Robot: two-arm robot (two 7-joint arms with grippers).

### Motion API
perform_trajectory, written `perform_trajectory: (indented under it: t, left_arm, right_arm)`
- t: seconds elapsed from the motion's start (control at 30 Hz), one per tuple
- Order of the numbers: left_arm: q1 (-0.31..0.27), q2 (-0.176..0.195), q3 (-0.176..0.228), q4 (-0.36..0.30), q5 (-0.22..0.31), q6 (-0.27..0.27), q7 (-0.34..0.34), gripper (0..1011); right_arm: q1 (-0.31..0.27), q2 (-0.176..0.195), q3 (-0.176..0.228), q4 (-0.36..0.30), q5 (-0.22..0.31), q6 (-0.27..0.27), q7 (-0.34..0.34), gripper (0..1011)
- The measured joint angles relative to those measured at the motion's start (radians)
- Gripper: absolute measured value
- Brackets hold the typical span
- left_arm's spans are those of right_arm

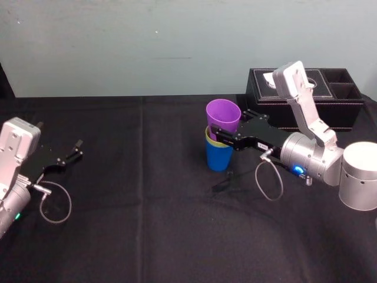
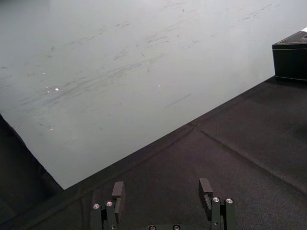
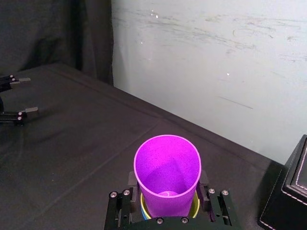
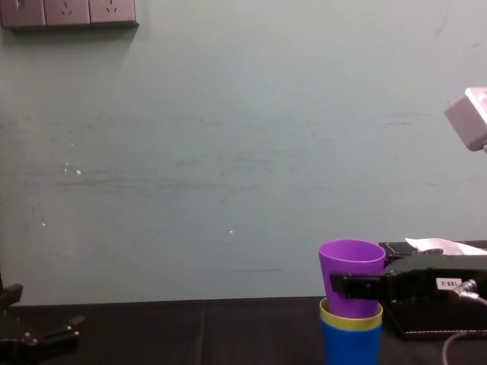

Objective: Stack the three plastic cups sequentially using one hand.

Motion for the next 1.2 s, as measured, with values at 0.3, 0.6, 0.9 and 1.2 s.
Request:
perform_trajectory:
  t: [0.3,0.6,0.9,1.2]
  left_arm:
    - [0.000,0.000,0.000,0.000,0.000,0.000,0.000,1010]
    - [0.000,0.000,0.000,0.000,0.000,0.000,0.000,1010]
    - [0.000,0.000,0.000,0.000,0.000,0.000,0.000,1010]
    - [0.000,0.000,0.000,0.000,0.000,0.000,0.000,1010]
  right_arm:
    - [0.002,-0.003,-0.005,0.015,-0.002,-0.003,0.007,720]
    - [0.002,-0.002,-0.005,0.014,-0.001,-0.003,0.007,776]
    - [0.001,-0.002,-0.004,0.013,-0.001,-0.003,0.006,997]
    - [0.001,-0.002,-0.004,0.012,-0.001,-0.002,0.006,1003]
